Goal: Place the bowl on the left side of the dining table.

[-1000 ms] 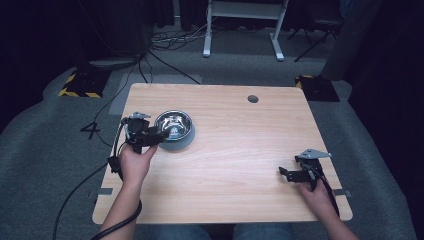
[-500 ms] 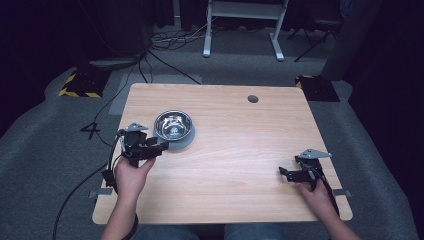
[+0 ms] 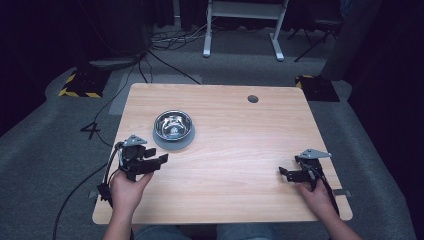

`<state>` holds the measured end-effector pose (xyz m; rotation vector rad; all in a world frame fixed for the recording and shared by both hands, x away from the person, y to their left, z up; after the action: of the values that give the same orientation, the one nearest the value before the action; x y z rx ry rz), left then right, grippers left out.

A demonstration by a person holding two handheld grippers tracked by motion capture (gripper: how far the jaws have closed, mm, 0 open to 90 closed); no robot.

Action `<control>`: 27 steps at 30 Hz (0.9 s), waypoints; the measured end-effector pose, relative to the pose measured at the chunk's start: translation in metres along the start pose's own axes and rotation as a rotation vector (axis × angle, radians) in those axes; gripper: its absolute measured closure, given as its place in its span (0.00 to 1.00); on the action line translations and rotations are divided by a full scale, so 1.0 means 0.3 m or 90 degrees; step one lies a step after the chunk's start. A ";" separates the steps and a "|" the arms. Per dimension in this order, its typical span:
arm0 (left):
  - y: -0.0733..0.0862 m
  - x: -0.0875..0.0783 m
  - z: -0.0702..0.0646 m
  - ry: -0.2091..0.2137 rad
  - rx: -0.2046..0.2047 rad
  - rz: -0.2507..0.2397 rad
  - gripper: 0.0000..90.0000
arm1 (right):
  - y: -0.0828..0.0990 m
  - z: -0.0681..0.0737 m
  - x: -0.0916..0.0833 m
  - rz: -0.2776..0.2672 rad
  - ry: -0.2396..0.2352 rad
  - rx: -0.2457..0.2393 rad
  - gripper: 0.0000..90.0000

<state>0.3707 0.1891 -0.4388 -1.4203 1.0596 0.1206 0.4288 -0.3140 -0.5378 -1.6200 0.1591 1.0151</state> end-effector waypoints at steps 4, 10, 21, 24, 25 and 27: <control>0.032 -0.008 -0.017 -0.005 0.012 -0.005 0.49 | 0.000 -0.001 0.000 0.000 0.000 -0.001 0.13; 0.082 -0.015 -0.030 0.001 0.028 0.015 0.48 | 0.000 -0.002 0.000 -0.001 0.000 -0.003 0.13; 0.140 0.016 -0.050 -0.003 0.044 0.079 0.48 | 0.000 -0.002 0.001 -0.002 0.001 -0.003 0.13; 0.168 0.039 -0.054 -0.004 0.046 0.105 0.48 | 0.000 -0.001 0.000 0.000 0.000 -0.001 0.13; 0.179 0.046 -0.056 -0.004 0.053 0.120 0.48 | 0.000 -0.001 0.000 0.000 0.000 -0.001 0.13; 0.195 0.057 -0.060 -0.012 0.057 0.138 0.48 | 0.000 -0.001 0.000 0.000 0.000 -0.001 0.13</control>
<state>0.3335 0.1787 -0.4892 -1.2188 1.1880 0.2394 0.4289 -0.3142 -0.5379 -1.6220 0.1580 1.0150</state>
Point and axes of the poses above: each handheld gripper's, and its own axes: x roughly forward along the jaws, y roughly out of its underside, z roughly to its left, the point moved 5 cm from there along x, roughly forward along the jaws, and after that the axes turned 4 degrees about x, right-handed, at the moved point
